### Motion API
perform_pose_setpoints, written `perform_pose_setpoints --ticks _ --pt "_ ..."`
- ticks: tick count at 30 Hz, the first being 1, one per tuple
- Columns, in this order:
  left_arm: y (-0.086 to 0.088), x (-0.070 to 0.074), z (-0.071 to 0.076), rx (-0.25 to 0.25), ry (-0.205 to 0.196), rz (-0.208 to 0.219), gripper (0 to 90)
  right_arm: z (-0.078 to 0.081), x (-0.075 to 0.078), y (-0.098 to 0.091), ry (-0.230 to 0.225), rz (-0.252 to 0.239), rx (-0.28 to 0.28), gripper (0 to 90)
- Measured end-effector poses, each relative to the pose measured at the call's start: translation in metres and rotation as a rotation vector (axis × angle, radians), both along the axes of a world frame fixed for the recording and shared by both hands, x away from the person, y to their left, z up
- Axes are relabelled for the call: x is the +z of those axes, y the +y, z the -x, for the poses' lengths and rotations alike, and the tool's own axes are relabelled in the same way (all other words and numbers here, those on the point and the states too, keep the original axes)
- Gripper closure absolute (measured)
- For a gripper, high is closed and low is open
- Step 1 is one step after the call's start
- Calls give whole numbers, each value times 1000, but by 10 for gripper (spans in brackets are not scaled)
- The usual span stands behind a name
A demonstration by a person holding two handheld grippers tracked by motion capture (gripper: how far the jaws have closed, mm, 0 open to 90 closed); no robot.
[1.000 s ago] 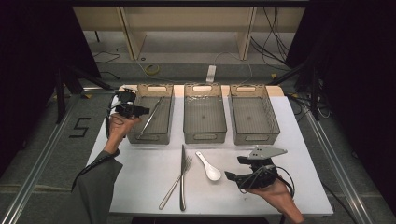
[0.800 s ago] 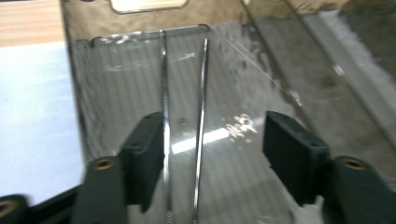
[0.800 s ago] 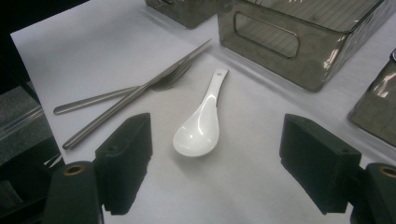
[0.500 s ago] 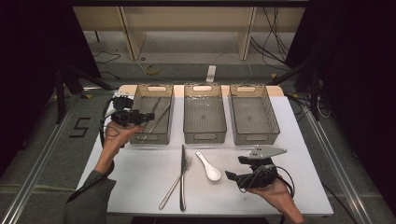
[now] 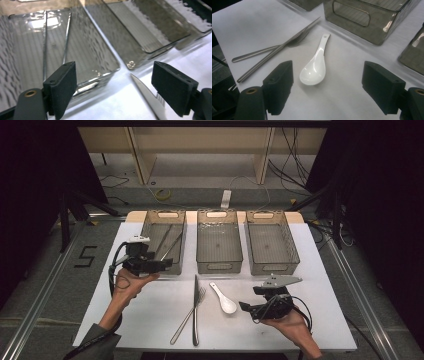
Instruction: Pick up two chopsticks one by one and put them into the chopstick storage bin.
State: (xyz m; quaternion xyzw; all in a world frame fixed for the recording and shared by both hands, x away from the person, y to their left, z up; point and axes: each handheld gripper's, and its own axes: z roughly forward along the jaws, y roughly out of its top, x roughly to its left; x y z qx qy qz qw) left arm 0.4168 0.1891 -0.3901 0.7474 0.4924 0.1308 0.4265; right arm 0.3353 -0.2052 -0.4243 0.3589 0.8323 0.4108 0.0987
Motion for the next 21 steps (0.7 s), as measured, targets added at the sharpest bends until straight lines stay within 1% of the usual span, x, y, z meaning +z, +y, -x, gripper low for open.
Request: perform_pose_setpoints --ticks 2,4,7,9,11,13,16,18,21 --pt "0 -2 5 -15 -4 22 196 -1 0 1 5 -3 1 263" --pt "1 -4 10 -26 -10 29 196 -3 -1 3 8 -6 2 263" --pt "0 -8 15 -41 -5 40 186 -5 -2 7 19 -12 2 263" --pt "1 -11 19 -53 -11 36 172 -7 -3 9 25 -12 4 263" --pt "1 -12 23 -58 -16 52 172 -8 -3 10 25 -9 4 263" --pt "0 -13 27 -68 -23 52 168 -9 -4 10 28 -9 5 263" --pt "-2 -13 32 -87 -26 77 163 -11 -4 12 32 -9 2 263" --pt "-5 -15 36 -91 -38 71 163 -12 -4 14 33 -5 4 263" --pt "-7 -17 41 -95 -62 21 163 -15 -5 17 36 0 4 263"
